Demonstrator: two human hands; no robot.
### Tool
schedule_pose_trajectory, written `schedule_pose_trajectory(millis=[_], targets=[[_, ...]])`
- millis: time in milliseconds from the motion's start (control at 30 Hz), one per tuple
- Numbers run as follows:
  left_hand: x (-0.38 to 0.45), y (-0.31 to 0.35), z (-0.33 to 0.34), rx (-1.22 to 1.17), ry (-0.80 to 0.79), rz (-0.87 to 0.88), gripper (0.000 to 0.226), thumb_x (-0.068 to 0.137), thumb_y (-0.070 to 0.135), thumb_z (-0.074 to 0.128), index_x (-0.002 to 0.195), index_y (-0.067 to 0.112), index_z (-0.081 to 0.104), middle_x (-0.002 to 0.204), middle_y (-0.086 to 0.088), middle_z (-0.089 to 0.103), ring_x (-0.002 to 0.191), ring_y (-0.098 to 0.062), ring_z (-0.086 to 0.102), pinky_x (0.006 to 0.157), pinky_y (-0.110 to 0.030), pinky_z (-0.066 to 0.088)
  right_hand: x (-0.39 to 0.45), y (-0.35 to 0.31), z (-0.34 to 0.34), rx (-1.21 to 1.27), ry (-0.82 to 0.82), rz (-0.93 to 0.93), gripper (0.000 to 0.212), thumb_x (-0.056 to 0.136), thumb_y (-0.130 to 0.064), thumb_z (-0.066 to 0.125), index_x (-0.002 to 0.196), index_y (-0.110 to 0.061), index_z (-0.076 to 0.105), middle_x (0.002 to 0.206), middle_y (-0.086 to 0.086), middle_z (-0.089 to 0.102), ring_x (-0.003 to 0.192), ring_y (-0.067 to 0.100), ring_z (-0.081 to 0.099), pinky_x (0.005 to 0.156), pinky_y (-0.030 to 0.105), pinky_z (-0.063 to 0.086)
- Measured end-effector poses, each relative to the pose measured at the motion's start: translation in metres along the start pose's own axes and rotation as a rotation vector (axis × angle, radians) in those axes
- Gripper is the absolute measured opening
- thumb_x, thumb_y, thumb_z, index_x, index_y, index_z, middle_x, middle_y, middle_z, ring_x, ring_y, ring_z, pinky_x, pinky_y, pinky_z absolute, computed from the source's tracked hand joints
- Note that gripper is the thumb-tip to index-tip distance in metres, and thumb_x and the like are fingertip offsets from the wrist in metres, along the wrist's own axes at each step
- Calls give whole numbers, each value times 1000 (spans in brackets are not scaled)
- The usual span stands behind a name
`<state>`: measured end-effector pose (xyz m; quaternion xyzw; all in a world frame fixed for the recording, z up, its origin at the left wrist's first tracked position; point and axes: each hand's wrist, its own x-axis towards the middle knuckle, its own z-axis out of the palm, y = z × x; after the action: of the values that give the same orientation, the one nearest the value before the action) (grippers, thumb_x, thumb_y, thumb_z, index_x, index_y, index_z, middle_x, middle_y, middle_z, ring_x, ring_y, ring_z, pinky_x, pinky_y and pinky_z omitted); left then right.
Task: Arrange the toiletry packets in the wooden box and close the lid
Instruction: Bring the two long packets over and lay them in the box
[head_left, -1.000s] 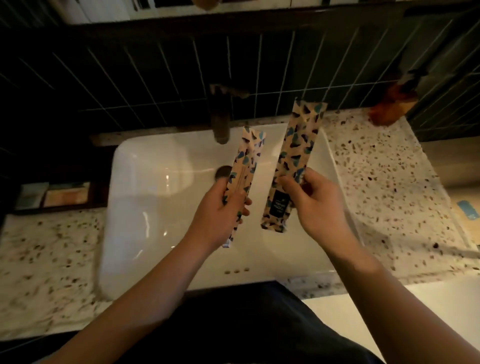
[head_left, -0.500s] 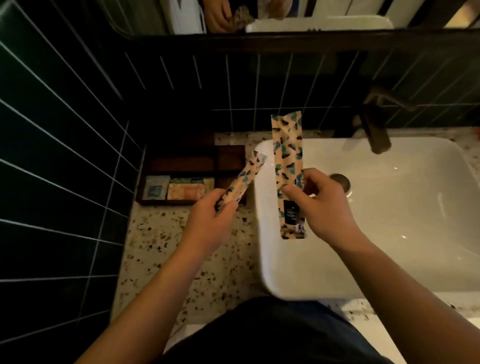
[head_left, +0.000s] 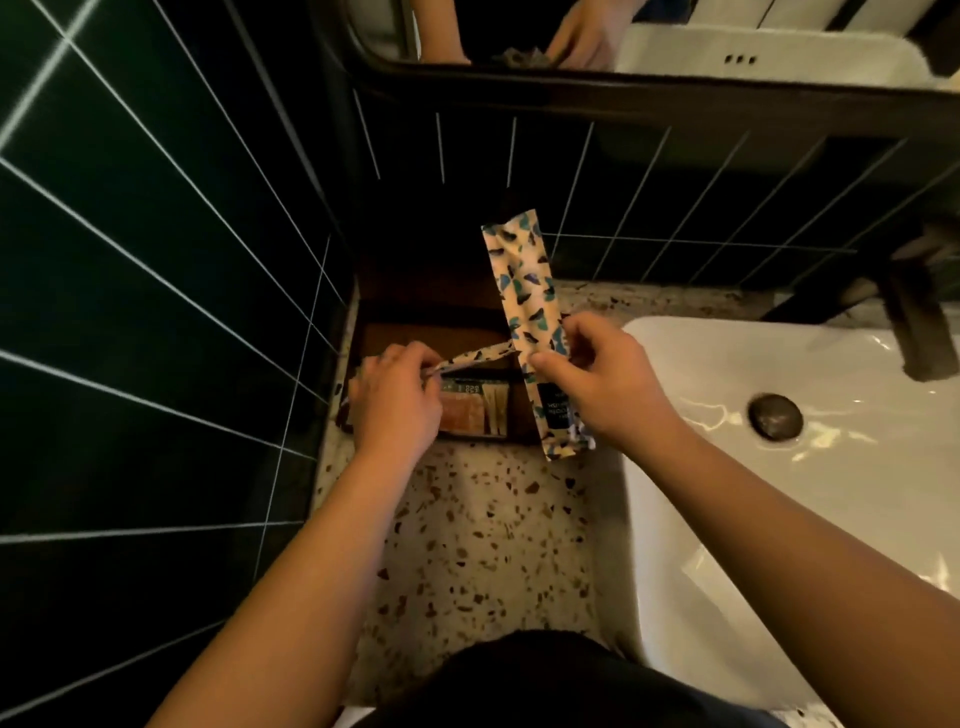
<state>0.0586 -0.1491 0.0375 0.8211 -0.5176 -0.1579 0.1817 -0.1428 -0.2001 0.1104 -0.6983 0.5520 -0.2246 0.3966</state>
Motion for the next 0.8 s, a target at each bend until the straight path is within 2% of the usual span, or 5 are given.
schedule_pose_trajectory(millis=[100,267,533,633,800], targets=[[23,-2,9,38,18,8,20,94,24,61,113,28,65,117,0,63,116,-29,50,99,-45,35,15,0,9,-11,-17,17,23,89,-30,71,78,-31,51,73,-6,52,64,8,46,56,24,39],[54,-3,29,148,6,33,23,90,22,61,112,31,65,121,0,63,117,-30,48,99,-47,35,29,3,16,18,-9,45,22,90,-30,70,80,-35,51,72,-13,52,59,-2,47,51,9,36],[78,-11,57,244,-41,144,24,86,16,64,109,24,68,120,-4,64,110,-34,49,89,-47,35,32,16,17,-7,-3,96,13,90,-30,70,88,-28,57,73,-11,54,61,1,48,55,12,39],[80,-16,64,195,-77,146,26,85,10,65,109,19,67,119,-9,63,108,-35,54,92,-47,41,31,18,17,24,-7,115,11,90,-30,70,93,-27,59,76,-10,59,64,5,54,59,21,44],[79,-20,68,73,-79,82,22,89,8,64,110,14,67,120,-11,59,107,-34,60,87,-44,50,28,18,17,38,-8,130,12,90,-30,70,95,-25,61,79,-10,62,67,2,58,59,18,48]])
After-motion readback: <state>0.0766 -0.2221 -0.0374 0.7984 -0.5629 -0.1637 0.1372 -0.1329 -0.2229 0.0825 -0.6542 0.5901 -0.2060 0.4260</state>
